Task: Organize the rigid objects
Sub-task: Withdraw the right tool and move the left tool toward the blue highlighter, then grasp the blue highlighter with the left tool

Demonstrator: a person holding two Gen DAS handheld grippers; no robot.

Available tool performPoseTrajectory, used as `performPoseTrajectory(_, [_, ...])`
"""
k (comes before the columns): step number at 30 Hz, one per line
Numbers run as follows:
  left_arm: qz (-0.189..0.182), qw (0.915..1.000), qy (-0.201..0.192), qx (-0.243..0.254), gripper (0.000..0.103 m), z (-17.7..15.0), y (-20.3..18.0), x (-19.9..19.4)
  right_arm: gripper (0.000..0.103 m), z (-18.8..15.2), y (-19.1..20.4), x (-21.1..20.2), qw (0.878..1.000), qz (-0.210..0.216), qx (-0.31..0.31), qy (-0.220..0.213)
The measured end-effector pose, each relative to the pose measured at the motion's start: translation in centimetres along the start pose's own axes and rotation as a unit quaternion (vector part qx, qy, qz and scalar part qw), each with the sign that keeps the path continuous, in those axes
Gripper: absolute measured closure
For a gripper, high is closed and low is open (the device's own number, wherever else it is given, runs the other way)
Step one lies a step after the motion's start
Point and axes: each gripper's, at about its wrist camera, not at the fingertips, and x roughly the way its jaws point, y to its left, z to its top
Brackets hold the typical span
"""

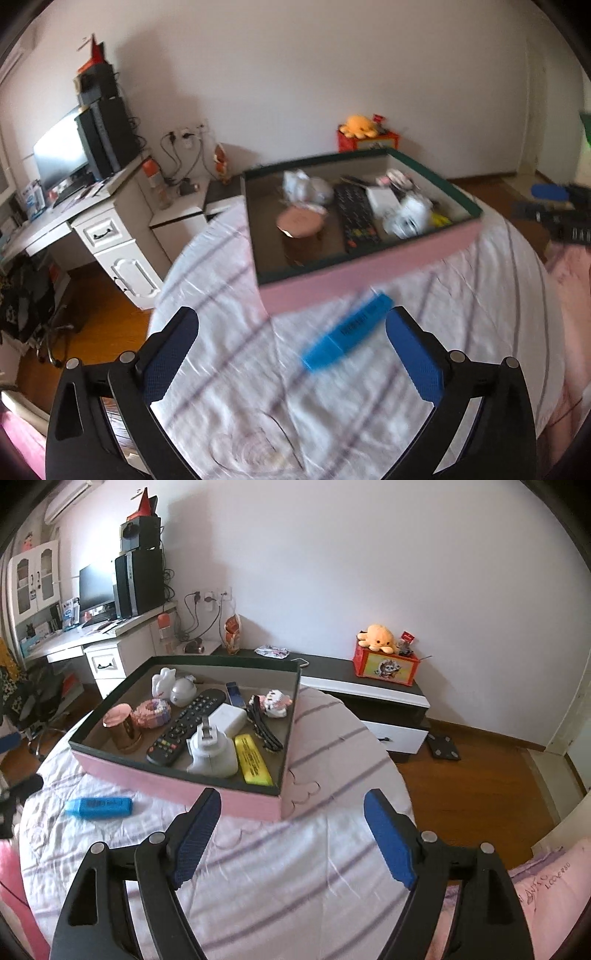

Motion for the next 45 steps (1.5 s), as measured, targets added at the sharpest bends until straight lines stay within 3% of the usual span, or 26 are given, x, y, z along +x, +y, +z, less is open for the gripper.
performPoseTrajectory(5, [-0.05,0.9981,0.035,0.009,0.0,-1.7,-2.1,2.3,0.022,-1.7,-0.9,-0.4,1.0,0.007,0.014,0.007])
performPoseTrajectory(11, [-0.057,0.9956,0.074,0.009,0.001,-1.3,-3.8,6.5,0.022,-2.6,-2.2,0.3,0.999,0.007,0.03,0.018])
performPoseTrajectory(16, [-0.038,0.9929,0.108,0.031,0.026,-1.0,-4.8,8.7,0.022,-1.7,-3.3,1.7,0.999,0.004,0.043,0.019])
performPoseTrajectory(18, [-0.04,0.9938,0.101,0.023,0.035,-1.0,-4.7,8.7,0.022,-1.1,-3.6,2.4,0.999,0.001,0.049,0.019])
performPoseTrajectory(22, [-0.036,0.9937,0.106,0.014,0.055,-1.1,-3.9,8.6,0.022,0.8,-3.6,4.7,0.997,0.033,0.067,0.018])
performPoseTrajectory(26, [-0.023,0.9938,0.108,-0.003,0.057,-1.6,-2.8,8.1,0.023,2.6,-2.5,7.5,0.997,0.04,0.065,0.033])
performPoseTrajectory(28, [-0.015,0.994,0.109,-0.004,0.059,-2.0,-2.4,7.8,0.028,3.2,-1.9,8.5,0.996,0.041,0.062,0.04])
performPoseTrajectory(31, [0.0,0.9935,0.112,-0.023,0.059,-2.5,-1.2,7.4,0.049,3.7,-1.3,9.8,0.996,0.036,0.051,0.061])
performPoseTrajectory(33, [0.013,0.9928,0.114,-0.035,0.059,-3.0,-0.1,7.1,0.068,3.6,-1.2,10.3,0.996,0.039,0.048,0.072])
performPoseTrajectory(35, [0.029,0.9916,0.117,-0.048,0.058,-3.4,1.0,6.8,0.076,3.5,-1.1,10.8,0.995,0.042,0.045,0.079])
performPoseTrajectory(40, [0.059,0.9878,0.121,-0.078,0.057,-4.2,3.6,6.6,0.082,3.4,-0.9,11.4,0.994,0.044,0.037,0.09])
performPoseTrajectory(43, [0.064,0.9879,0.12,-0.076,0.059,-4.4,4.0,6.3,0.082,3.2,-0.8,11.8,0.994,0.043,0.032,0.1])
performPoseTrajectory(45, [0.059,0.9904,0.117,-0.045,0.058,-4.4,3.4,6.2,0.082,3.1,-0.9,11.9,0.993,0.046,0.034,0.102])
